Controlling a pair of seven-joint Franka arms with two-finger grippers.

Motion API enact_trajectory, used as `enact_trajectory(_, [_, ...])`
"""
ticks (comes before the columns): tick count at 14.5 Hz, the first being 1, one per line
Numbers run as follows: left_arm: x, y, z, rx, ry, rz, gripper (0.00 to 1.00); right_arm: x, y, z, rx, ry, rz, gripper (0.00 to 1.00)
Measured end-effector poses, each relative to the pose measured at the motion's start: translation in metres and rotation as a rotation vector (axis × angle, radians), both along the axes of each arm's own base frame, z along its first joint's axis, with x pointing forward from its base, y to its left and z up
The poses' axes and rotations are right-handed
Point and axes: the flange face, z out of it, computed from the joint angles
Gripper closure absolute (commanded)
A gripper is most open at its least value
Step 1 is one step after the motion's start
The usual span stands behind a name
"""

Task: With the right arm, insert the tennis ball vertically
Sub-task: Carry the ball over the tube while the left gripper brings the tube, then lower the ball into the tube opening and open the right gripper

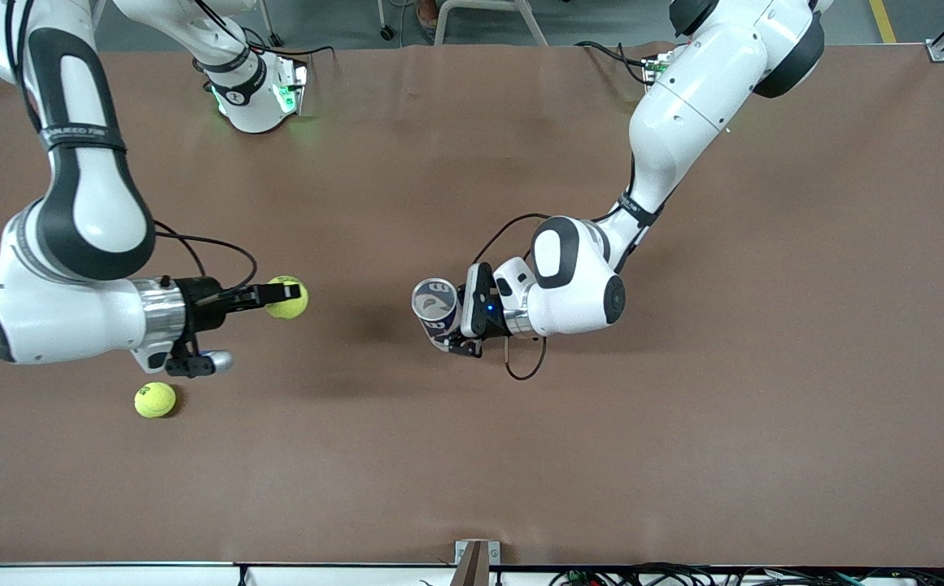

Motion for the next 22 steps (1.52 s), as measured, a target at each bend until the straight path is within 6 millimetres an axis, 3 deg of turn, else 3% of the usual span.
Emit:
enact_trajectory(3, [-0.001,0.001,-0.010,-0.015,-0.006,-0.009,0.36,0.000,0.026,0.008,0.000,0.041,-0.081,0.53])
enact_trajectory(10, [-0.003,0.007,-0.018,-0.073,-0.030,-0.020,0.34,-0.009,0.112,0.019,-0.092,0.069,-0.257,0.53])
enact_trajectory(14, [-0.002,0.007,-0.018,-0.073,-0.030,-0.021,0.34,-0.017,0.139,0.019,-0.108,0.074,-0.278,0.52])
enact_trajectory(17, [-0.002,0.007,-0.018,-0.073,-0.030,-0.021,0.34,-0.023,0.159,0.015,-0.115,0.075,-0.277,0.52])
enact_trajectory(22, [-0.003,0.006,-0.018,-0.073,-0.030,-0.022,0.34,-0.035,0.195,-0.012,-0.132,0.082,-0.245,0.52])
